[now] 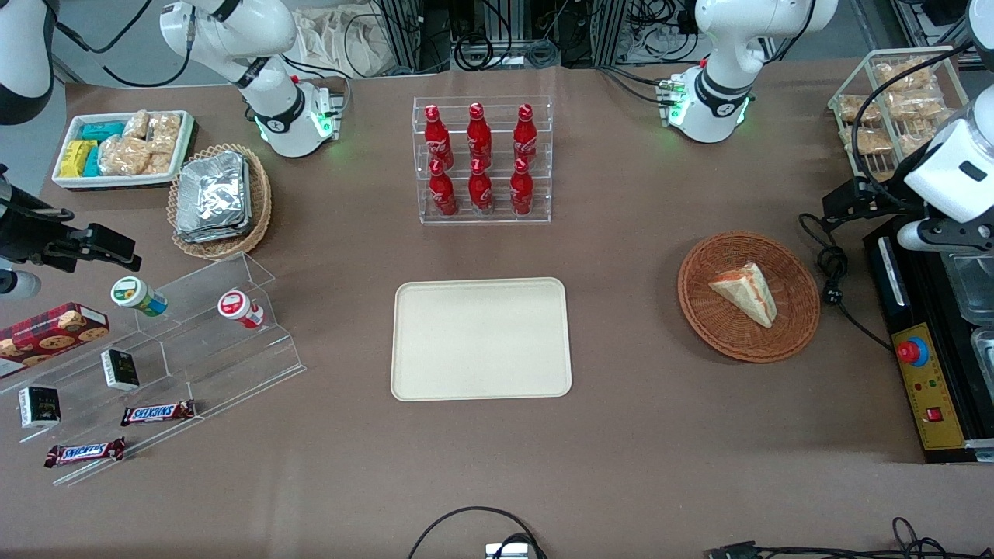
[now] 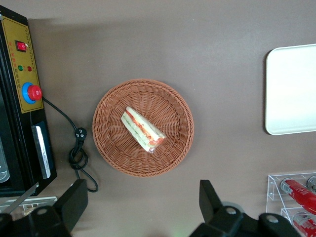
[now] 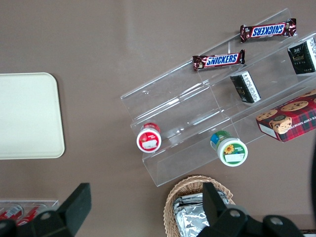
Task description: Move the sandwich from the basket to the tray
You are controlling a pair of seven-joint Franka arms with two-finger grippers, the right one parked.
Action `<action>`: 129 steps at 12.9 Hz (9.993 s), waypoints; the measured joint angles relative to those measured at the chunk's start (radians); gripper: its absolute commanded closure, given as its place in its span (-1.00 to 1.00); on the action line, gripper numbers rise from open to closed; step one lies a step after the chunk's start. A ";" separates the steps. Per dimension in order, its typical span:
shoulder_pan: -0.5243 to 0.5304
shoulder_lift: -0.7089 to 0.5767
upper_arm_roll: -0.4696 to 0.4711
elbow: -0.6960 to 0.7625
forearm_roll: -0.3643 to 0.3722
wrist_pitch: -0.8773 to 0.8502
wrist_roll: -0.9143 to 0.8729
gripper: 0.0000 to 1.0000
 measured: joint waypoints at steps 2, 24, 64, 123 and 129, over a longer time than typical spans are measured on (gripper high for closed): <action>-0.001 0.000 -0.003 0.000 0.000 0.000 0.000 -1.00; 0.024 -0.160 -0.002 -0.827 0.000 0.786 -0.612 -1.00; 0.007 -0.126 -0.124 -0.780 -0.003 0.721 -0.384 0.57; -0.247 0.660 -0.497 0.069 0.500 0.575 -1.056 -1.00; -0.120 0.502 -0.494 0.081 0.499 0.430 -1.068 -1.00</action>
